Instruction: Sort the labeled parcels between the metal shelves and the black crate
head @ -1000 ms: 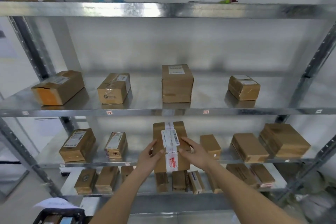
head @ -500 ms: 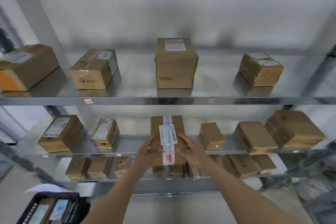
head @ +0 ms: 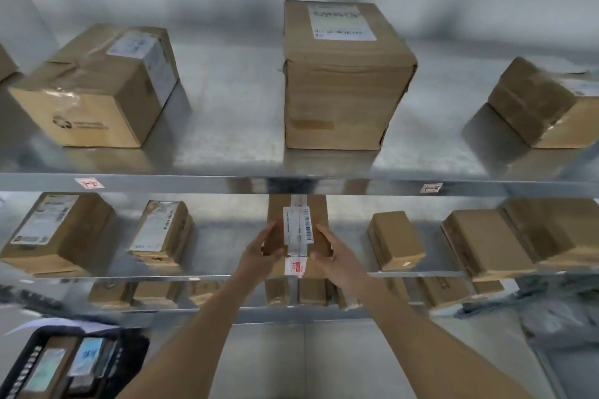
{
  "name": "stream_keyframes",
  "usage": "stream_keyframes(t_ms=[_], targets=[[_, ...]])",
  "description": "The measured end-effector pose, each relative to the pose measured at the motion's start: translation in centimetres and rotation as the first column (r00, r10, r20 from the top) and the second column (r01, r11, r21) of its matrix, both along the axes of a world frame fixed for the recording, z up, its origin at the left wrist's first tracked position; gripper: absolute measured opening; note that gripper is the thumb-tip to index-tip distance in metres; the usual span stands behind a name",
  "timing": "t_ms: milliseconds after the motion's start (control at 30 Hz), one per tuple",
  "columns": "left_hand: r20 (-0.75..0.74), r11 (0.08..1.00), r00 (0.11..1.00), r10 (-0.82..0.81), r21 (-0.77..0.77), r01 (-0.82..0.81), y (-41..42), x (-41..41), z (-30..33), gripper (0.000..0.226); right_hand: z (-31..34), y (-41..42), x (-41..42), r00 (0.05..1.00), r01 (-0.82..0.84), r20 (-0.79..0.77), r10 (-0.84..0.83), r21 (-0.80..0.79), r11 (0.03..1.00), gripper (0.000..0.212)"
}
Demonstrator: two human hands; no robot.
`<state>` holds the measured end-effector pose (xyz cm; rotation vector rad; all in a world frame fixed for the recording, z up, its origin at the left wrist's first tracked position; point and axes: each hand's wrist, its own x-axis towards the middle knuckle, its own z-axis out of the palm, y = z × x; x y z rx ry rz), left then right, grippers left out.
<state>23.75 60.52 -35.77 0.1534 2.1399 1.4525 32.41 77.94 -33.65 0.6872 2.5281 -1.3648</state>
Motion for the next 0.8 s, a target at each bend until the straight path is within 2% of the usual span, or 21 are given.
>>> stream_keyframes(t_ms=[300, 400, 533, 667, 800], targets=[[-0.035, 0.998, 0.999, -0.002, -0.055, 0.0, 1.1, -2.1, -1.3, 0.065, -1.7, 0.9, -2.6, 0.999, 0.007, -0.051, -0.008, -0.008, 1.0, 0.059], [-0.173, 0.991, 0.984, -0.053, -0.133, 0.03, 1.9, -2.0, -0.3, 0.061, -0.7, 2.0, -2.8, 0.998, -0.023, -0.05, 0.024, 0.023, 0.999, 0.067], [-0.445, 0.917, 0.872, -0.204, -0.398, 0.011, 3.4, -1.1, 1.1, 0.063, 0.6, 4.9, -1.6, 0.997, -0.04, -0.063, 0.044, 0.063, 0.997, 0.066], [-0.464, 0.869, 0.837, -0.289, -0.494, 0.026, 6.2, 1.2, 2.8, 0.065, 1.6, 9.1, 0.7, 0.993, -0.094, -0.057, 0.099, 0.095, 0.991, 0.066], [-0.472, 0.877, 0.82, -0.324, -0.475, 0.074, 10.8, 4.3, 3.7, 0.065, 1.6, 14.4, 3.3, 0.994, -0.097, -0.038, 0.104, 0.145, 0.985, 0.064]])
